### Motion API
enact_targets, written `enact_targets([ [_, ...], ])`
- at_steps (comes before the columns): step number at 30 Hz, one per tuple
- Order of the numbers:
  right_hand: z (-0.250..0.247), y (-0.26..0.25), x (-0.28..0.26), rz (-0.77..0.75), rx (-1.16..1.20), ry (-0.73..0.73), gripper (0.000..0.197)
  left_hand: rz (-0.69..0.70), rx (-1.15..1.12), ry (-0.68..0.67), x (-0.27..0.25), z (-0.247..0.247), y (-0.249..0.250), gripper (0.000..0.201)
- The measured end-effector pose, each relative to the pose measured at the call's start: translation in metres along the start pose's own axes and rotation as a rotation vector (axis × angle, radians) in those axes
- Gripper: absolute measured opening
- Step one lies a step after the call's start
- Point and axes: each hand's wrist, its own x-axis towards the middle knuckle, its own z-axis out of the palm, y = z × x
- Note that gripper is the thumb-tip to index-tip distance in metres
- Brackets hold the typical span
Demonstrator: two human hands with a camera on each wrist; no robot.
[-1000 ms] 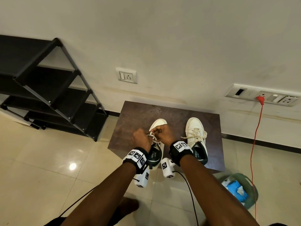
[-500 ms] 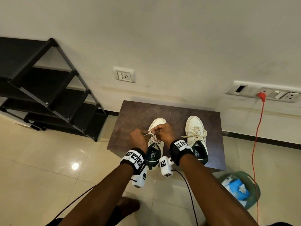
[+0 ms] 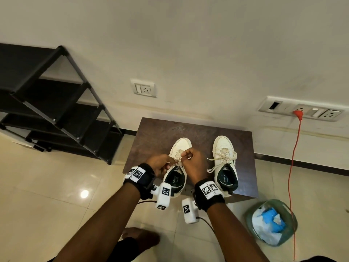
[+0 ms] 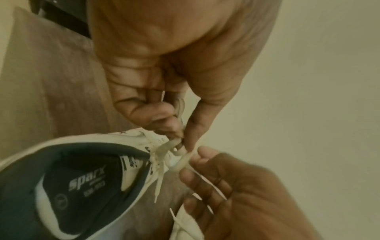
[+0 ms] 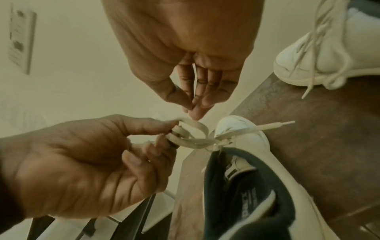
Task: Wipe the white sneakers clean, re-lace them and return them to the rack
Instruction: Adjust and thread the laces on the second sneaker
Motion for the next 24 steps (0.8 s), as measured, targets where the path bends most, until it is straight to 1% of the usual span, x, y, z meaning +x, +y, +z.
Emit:
enact_targets([
  [2,0.002,0.009,-0.011,0.016,0.054,0.071,0.011,-0.040,-0.109,-0.055,0.001,0.001,0.000,0.027],
  [3,0.002,0.010,-0.015,0.020,0.095,0.066,0.014,-0.053,-0.169,-0.066,0.003,0.000,-0.002,0.026],
  [6,0.005,0.010,-0.022,-0.003,0.244,-0.069,0.021,-0.061,-0.269,-0.062,-0.001,0.002,-0.004,0.019],
  [7,0.005,0.011,-0.021,-0.035,0.254,-0.085,0.020,-0.057,-0.280,-0.071,-0.003,0.003,-0.005,0.017],
  [10,0.004,0.013,-0.014,-0.075,0.231,-0.067,0.010,-0.056,-0.336,-0.107,-0.008,0.000,-0.005,0.014],
  [14,0.003,0.014,-0.007,-0.061,0.086,-0.030,0.010,-0.050,-0.381,-0.124,-0.012,-0.008,-0.005,0.014],
  [15,0.004,0.017,-0.005,-0.057,0.031,-0.025,0.011,-0.047,-0.371,-0.122,-0.011,-0.010,-0.005,0.016],
  [17,0.004,0.019,0.000,-0.023,0.005,-0.056,0.010,-0.040,-0.318,-0.124,-0.010,-0.013,-0.004,0.014],
  [18,0.003,0.018,0.001,0.003,0.042,-0.084,0.011,-0.043,-0.280,-0.124,-0.009,-0.015,-0.004,0.013],
  [20,-0.001,0.012,0.001,0.099,0.248,-0.165,0.013,-0.054,-0.224,-0.114,-0.008,-0.019,-0.005,0.014],
  [22,-0.005,0.010,0.004,0.212,0.522,-0.253,0.007,-0.055,-0.263,-0.093,-0.005,-0.021,-0.004,0.018],
  [23,-0.008,0.010,0.006,0.242,0.604,-0.278,0.005,-0.049,-0.300,-0.081,-0.003,-0.021,-0.004,0.020],
  [24,-0.010,0.010,0.009,0.246,0.632,-0.294,0.005,-0.042,-0.333,-0.072,-0.001,-0.019,-0.005,0.020],
])
